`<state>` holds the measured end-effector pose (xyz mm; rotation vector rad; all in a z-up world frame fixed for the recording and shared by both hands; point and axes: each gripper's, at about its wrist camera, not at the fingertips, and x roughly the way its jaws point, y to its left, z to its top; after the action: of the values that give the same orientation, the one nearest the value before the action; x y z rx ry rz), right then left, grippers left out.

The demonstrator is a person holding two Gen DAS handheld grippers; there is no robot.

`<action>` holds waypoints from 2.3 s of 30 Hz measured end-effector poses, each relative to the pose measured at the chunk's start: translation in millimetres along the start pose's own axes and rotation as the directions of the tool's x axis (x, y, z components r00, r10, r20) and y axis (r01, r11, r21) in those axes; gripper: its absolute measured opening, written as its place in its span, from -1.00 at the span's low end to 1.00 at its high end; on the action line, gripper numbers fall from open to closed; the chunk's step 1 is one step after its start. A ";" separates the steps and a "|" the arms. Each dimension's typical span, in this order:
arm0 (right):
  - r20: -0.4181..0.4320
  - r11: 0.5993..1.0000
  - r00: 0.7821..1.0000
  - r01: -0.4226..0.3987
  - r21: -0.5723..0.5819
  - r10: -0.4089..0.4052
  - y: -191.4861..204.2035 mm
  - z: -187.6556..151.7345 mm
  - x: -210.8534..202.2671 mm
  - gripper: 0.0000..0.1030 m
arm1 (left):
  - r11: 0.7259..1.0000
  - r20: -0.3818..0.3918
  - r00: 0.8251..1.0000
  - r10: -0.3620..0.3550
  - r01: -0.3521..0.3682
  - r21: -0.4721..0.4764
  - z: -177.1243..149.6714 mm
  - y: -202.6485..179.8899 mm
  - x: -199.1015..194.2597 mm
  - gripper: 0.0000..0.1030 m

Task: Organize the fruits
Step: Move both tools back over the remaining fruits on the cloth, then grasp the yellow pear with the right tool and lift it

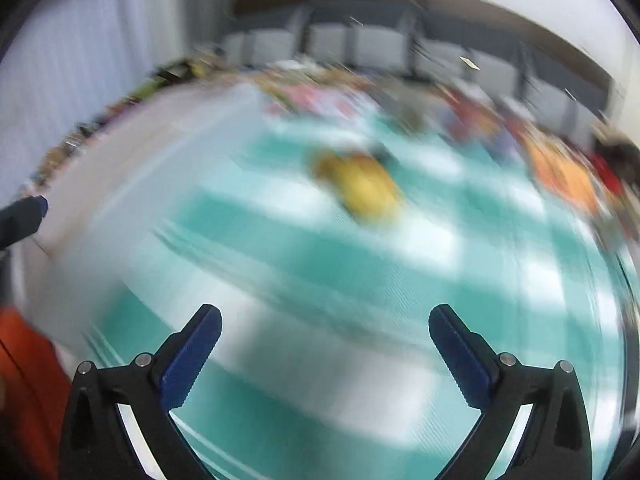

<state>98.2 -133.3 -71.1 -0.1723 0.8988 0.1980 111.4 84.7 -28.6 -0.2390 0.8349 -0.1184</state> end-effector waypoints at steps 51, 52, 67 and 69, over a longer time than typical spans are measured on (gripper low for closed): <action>-0.024 0.981 0.994 0.111 0.160 -0.108 -58.7 -80.1 23.6 1.00 | 0.963 -0.113 0.979 0.172 -0.143 0.226 -54.3 -28.2 120.7 0.89; -0.038 0.982 0.994 0.110 0.154 -0.105 -59.0 -78.4 24.3 1.00 | 0.963 -0.109 0.978 0.180 -0.153 0.223 -53.3 -23.2 121.5 0.91; 0.000 0.999 0.999 -0.042 0.004 0.042 -11.0 127.7 114.3 0.99 | 0.965 -0.082 0.980 0.181 -0.161 0.207 -51.7 -12.5 123.8 0.93; -0.015 0.999 0.999 -0.039 -0.004 0.039 0.7 144.9 134.0 0.99 | 0.965 -0.083 0.980 0.180 -0.160 0.207 -51.6 -12.5 123.7 0.93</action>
<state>289.1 -85.9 -88.3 -0.1602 0.9173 0.2348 155.3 39.8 -147.7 0.0290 0.9337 -0.0524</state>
